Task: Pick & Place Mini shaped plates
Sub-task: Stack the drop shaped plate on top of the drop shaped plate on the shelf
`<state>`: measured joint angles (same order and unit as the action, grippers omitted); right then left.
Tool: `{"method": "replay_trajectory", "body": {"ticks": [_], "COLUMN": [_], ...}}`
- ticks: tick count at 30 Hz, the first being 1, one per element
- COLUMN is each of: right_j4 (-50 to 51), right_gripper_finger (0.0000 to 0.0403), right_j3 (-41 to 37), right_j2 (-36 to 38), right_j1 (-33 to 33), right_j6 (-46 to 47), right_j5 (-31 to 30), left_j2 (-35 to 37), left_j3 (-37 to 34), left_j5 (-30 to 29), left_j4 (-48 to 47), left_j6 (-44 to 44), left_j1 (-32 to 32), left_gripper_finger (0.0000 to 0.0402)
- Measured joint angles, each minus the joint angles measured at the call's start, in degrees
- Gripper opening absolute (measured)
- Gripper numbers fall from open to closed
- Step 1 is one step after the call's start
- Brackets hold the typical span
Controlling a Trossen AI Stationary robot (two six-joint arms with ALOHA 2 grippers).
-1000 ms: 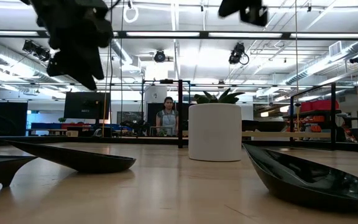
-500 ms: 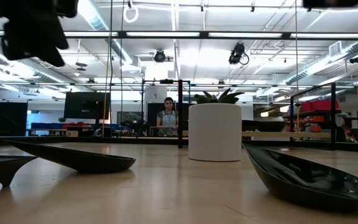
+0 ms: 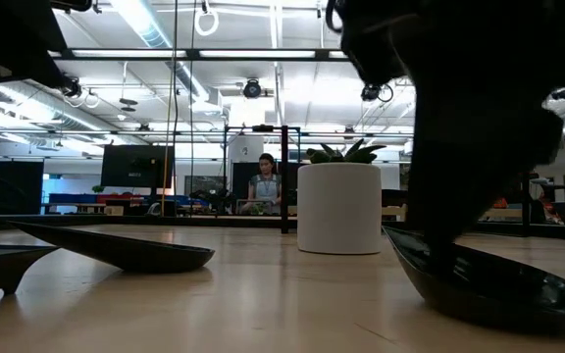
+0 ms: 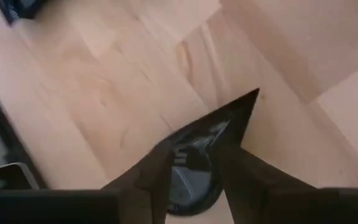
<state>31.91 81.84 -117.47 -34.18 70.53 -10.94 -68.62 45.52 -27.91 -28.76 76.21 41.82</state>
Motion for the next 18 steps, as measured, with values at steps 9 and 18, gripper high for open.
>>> {"method": "replay_trajectory", "body": {"ticks": [9, 18], "right_j4": [1.60, 1.44], "right_gripper_finger": [0.0082, 0.0005], "right_j3": [0.00, 0.00], "right_j2": [-0.94, -0.42], "right_j1": [0.26, 0.26], "right_j6": [-1.60, -0.41], "right_j5": [-0.06, 1.93], "left_j2": [0.00, 0.00], "left_j3": [0.00, 0.00], "left_j5": [-2.57, -3.43], "left_j4": [1.16, 1.13], "left_j6": [1.22, 1.22], "left_j1": [1.21, 1.21], "left_gripper_finger": [0.0165, 0.0165]}}
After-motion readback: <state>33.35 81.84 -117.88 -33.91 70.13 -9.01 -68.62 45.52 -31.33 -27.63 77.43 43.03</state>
